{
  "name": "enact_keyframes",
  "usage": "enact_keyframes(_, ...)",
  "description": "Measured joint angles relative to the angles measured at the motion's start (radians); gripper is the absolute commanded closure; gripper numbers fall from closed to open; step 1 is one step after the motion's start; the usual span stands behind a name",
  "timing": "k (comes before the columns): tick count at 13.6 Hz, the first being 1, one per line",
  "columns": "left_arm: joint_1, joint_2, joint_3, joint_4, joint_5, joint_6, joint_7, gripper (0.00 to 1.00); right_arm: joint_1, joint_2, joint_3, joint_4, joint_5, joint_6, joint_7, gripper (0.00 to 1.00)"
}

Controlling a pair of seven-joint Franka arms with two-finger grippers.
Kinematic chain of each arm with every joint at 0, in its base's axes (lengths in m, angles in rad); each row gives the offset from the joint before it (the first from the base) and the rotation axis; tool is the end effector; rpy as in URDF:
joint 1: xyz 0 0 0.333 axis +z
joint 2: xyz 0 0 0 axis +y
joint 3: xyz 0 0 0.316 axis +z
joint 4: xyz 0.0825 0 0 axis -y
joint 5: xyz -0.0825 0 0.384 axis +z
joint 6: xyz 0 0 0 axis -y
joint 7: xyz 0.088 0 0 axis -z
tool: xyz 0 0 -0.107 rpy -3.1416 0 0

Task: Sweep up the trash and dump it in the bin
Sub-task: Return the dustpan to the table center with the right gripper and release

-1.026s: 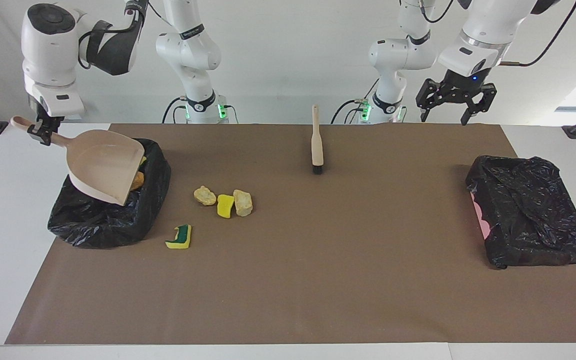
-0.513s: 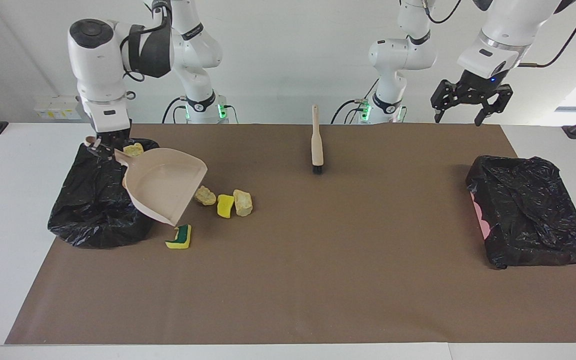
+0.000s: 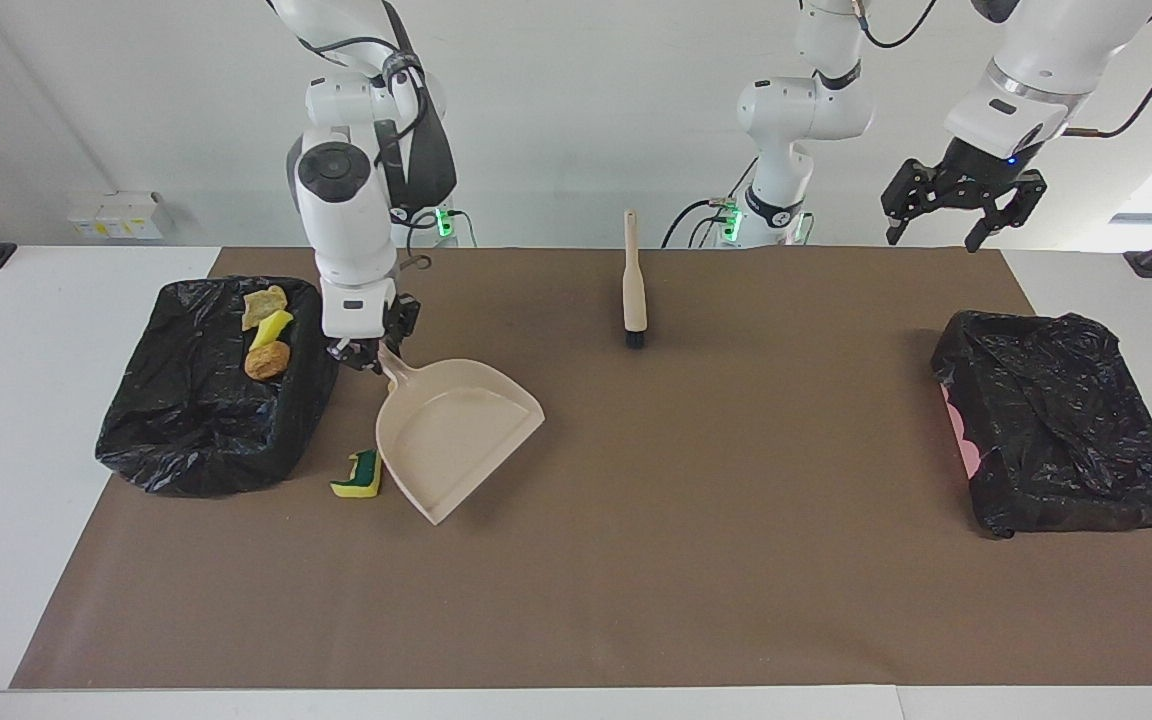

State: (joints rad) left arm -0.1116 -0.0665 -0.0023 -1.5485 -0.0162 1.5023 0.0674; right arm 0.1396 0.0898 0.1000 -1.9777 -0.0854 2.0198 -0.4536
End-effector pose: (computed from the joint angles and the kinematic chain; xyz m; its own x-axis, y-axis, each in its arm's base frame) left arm 0.5230 -0.0617 0.6648 0.9832 -0.1814 0.0213 -0.1817 -0.9832 0.0146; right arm 0.5554 0.1295 0.4192 0.7429 0.6655 -0.0724 0.6688 -0.7424 0.0382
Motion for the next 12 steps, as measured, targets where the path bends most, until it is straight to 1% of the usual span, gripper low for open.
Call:
enact_keyframes(2, -0.001, -0.001, 0.0, 0.0, 0.0, -0.003, 0.0, 0.0, 0.057, 0.043, 0.0, 0.007, 0.052, 0.046, 0.202, 1.0)
enact_keyframes(4, -0.002, -0.001, 0.0, 0.0, 0.0, -0.004, 0.0, 0.0, 0.115, 0.088, 0.0, 0.042, 0.079, 0.064, 0.407, 1.0)
enact_keyframes(6, -0.002, -0.001, 0.001, 0.0, 0.001, -0.006, 0.0, 0.0, 0.18, 0.142, 0.0, 0.111, 0.113, 0.065, 0.607, 1.0)
enact_keyframes(8, -0.002, -0.001, 0.001, 0.0, 0.003, -0.006, 0.001, 0.0, 0.232, 0.202, 0.0, 0.185, 0.136, 0.065, 0.76, 1.0)
enact_keyframes(12, -0.003, -0.001, 0.001, 0.0, 0.006, -0.007, 0.002, 0.0, 0.3, 0.349, -0.001, 0.346, 0.151, 0.066, 0.954, 1.0)
